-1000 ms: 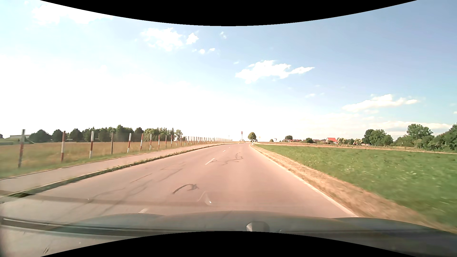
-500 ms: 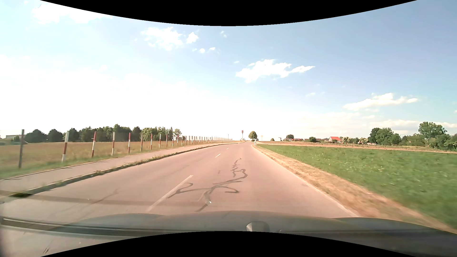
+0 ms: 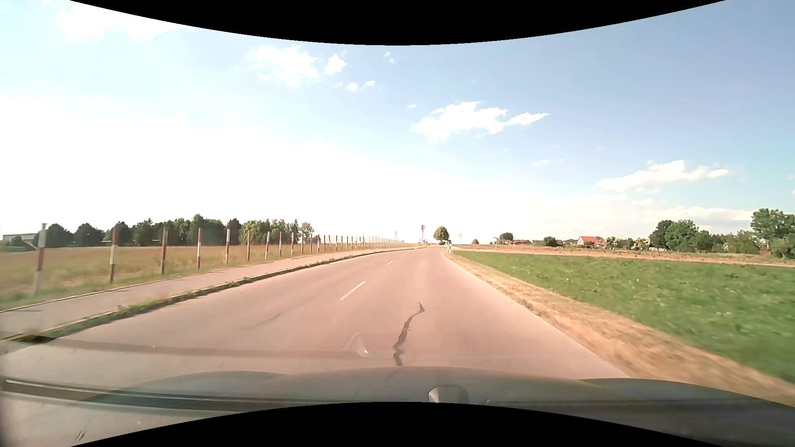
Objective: Follow the waypoints while adhering to traffic rules and regulations
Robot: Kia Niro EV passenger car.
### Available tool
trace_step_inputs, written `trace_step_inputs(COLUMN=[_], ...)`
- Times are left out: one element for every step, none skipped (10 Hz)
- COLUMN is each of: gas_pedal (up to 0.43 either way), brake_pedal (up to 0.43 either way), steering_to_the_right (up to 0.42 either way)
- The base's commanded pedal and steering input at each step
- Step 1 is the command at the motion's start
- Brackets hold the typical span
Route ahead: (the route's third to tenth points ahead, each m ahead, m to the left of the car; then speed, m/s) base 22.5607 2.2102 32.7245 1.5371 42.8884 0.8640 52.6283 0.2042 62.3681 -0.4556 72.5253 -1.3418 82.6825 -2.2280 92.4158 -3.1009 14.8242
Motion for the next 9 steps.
trace_step_inputs(gas_pedal=[0.067, 0.067, 0.067, 0.067, 0.067, 0.067, 0.067, 0.067, 0.067], brake_pedal=[0.006, 0.006, 0.006, 0.006, 0.006, 0.006, 0.006, 0.006, 0.006], steering_to_the_right=[-0.001, 0.000, 0.002, 0.003, 0.003, 0.003, 0.004, 0.005, 0.007])
